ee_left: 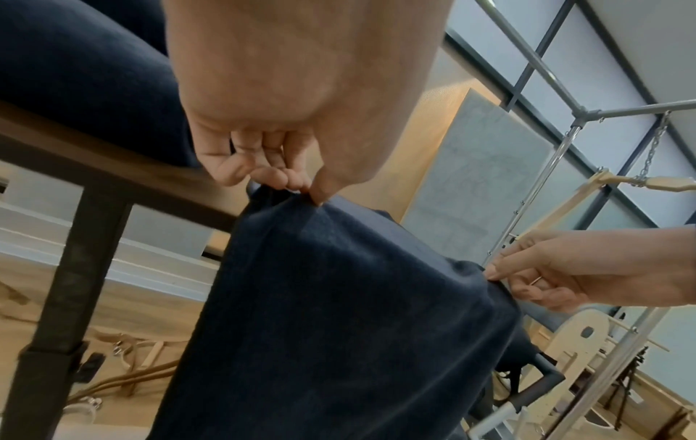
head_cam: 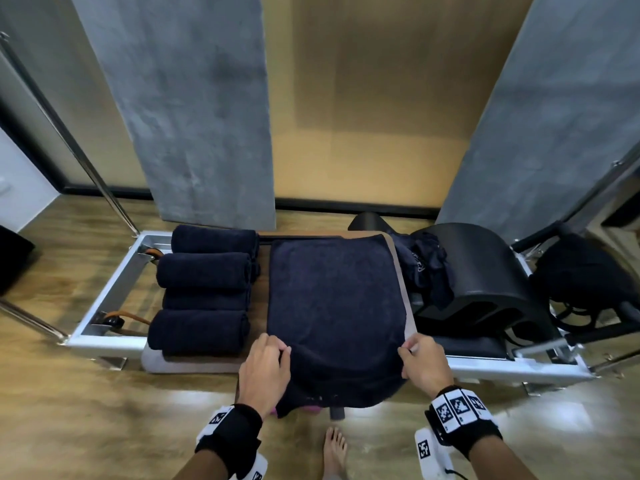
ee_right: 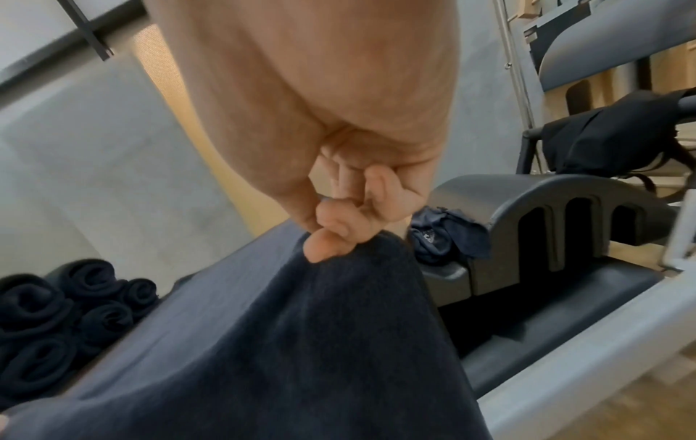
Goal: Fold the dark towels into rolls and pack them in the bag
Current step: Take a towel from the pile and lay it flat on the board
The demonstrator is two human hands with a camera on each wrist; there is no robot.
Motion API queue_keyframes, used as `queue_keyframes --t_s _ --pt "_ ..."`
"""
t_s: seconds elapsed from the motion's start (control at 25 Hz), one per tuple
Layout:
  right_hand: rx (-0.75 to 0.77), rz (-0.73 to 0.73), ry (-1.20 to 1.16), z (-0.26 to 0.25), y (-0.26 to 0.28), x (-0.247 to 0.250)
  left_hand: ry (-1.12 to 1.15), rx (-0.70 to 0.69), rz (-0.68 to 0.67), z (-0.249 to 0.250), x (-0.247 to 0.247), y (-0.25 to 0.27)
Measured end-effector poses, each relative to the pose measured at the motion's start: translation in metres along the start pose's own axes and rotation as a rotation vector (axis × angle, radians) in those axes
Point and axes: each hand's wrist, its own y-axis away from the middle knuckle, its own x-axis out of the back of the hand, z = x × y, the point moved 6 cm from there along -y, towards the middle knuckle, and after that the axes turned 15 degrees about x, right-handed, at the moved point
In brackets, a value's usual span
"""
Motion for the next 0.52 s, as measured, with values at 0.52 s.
queue_keyframes --t_s 0.52 --pt "0.235 0.017 -0.562 -0.157 -0.152 0.016 0.332 -0.057 -0.027 0.147 0.015 -0.141"
